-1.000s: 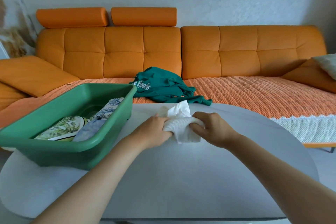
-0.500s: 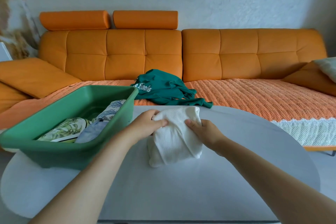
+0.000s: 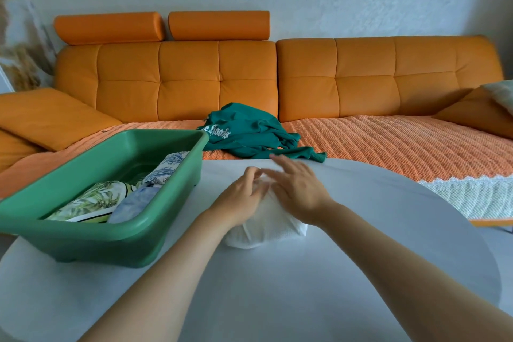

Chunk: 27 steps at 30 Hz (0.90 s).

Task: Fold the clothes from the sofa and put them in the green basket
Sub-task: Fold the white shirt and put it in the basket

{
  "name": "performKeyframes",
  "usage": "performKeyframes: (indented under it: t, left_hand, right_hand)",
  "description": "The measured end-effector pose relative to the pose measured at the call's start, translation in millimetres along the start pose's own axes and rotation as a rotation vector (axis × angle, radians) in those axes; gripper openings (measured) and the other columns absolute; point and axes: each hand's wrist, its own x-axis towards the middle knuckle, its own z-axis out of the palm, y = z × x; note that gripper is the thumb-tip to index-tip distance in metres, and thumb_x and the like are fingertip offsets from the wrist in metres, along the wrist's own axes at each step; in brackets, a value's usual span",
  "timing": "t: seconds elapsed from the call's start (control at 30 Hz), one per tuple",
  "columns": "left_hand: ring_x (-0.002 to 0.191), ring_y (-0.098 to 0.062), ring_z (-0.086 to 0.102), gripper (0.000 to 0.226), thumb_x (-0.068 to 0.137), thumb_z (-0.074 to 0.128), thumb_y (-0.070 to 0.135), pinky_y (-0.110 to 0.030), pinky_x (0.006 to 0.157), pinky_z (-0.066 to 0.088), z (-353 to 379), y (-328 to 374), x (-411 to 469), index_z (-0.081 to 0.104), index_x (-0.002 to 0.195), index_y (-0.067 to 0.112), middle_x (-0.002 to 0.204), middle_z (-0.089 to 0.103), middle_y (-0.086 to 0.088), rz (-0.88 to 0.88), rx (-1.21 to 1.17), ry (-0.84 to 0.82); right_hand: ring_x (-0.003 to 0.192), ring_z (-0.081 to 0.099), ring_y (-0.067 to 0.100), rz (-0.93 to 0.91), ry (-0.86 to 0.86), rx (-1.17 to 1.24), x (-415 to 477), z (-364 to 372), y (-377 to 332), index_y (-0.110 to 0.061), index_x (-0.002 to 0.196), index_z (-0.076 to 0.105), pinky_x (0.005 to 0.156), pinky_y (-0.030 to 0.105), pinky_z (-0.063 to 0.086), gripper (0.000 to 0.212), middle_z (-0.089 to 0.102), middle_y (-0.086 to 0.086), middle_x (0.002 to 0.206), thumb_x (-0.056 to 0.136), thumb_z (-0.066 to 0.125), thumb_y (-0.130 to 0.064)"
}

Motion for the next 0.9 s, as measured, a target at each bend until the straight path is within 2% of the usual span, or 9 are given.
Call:
performKeyframes:
  t: [0.1,0.23,0.3,0.37,0.47,0.53,0.67,0.77,0.9]
  left_hand:
    - [0.118,-0.01,0.047,0.038,0.103,0.028,0.049,-0.029,0.094,0.033,2.2,-17.1,6.7,0.05,0.131,0.038,0.144,0.051,0.008,-0.129,-0.114,-0.068]
    - [0.123,-0.01,0.046,0.041,0.105,0.028,0.043,-0.028,0.102,0.032,1.9,-26.2,9.6,0.058,0.132,0.038,0.142,0.053,0.007,-0.214,-0.247,-0.144]
    - [0.122,-0.011,0.048,0.04,0.105,0.03,0.043,-0.028,0.099,0.035,2.9,-26.2,7.2,0.056,0.134,0.033,0.141,0.053,0.006,-0.212,-0.205,-0.088]
    - [0.108,-0.009,0.051,0.025,0.102,0.041,0.043,-0.027,0.086,0.04,0.8,-26.1,0.0,0.054,0.119,0.032,0.129,0.056,0.005,-0.165,-0.117,0.069]
    - [0.091,-0.008,0.051,0.01,0.094,0.06,0.037,-0.028,0.077,0.044,-13.3,-22.5,-18.4,0.053,0.095,0.029,0.104,0.052,0.009,0.084,0.085,0.302]
    - [0.085,-0.001,0.055,0.012,0.09,0.067,0.035,-0.021,0.073,0.044,-23.5,-20.1,-30.0,0.056,0.085,0.033,0.097,0.054,0.014,0.197,0.09,0.27]
    - [0.086,-0.002,0.06,0.017,0.081,0.078,0.038,-0.015,0.07,0.042,-27.5,-19.2,-44.9,0.062,0.085,0.032,0.094,0.062,0.014,0.01,-0.074,0.236]
    - [0.077,-0.01,0.063,0.026,0.078,0.081,0.042,-0.022,0.064,0.044,-24.8,-19.9,-48.5,0.067,0.084,0.022,0.082,0.066,0.007,-0.208,-0.17,0.234]
    - [0.063,-0.005,0.058,0.017,0.081,0.082,0.032,-0.015,0.055,0.041,-24.1,-17.9,-52.4,0.074,0.078,0.017,0.069,0.067,0.01,-0.267,-0.285,0.183]
  right_hand:
    - [0.146,0.03,0.018,0.21,-0.394,0.142,-0.9,9.8,11.5,-0.033,0.154,0.034,0.116,0.033,0.019,0.055,0.034,-0.005,0.159,0.104,0.022,-0.055]
    - [0.142,0.034,0.019,0.308,-0.471,0.17,0.9,13.9,25.9,-0.037,0.15,0.039,0.112,0.032,0.022,0.06,0.038,-0.008,0.157,0.101,0.017,-0.065]
    - [0.142,0.034,0.018,0.31,-0.479,0.175,3.2,15.2,28.7,-0.038,0.149,0.039,0.11,0.03,0.021,0.059,0.038,-0.009,0.156,0.101,0.016,-0.064]
    - [0.143,0.032,0.017,0.31,-0.474,0.168,3.4,16.2,29.2,-0.039,0.149,0.039,0.115,0.033,0.02,0.06,0.038,-0.01,0.157,0.1,0.016,-0.066]
    - [0.149,0.022,0.018,0.251,-0.425,0.048,1.3,13.2,29.1,-0.04,0.149,0.039,0.12,0.046,0.018,0.061,0.031,-0.005,0.161,0.099,0.016,-0.067]
    - [0.148,0.024,0.022,0.166,-0.279,-0.031,-0.1,7.7,26.7,-0.038,0.146,0.045,0.119,0.046,0.02,0.056,0.03,0.0,0.16,0.1,0.025,-0.064]
    - [0.124,0.051,0.017,-0.006,-0.062,0.051,-2.6,4.1,15.3,-0.028,0.131,0.062,0.104,0.037,0.04,0.036,0.057,-0.004,0.134,0.103,0.044,-0.043]
    - [0.117,0.055,0.014,0.068,-0.14,0.149,-4.8,8.1,8.5,-0.029,0.13,0.061,0.098,0.027,0.041,0.034,0.062,-0.007,0.129,0.106,0.039,-0.038]
    - [0.124,0.05,0.012,0.147,-0.219,0.173,-7.3,11.7,6.7,-0.037,0.134,0.056,0.102,0.026,0.034,0.038,0.058,-0.012,0.136,0.107,0.03,-0.041]
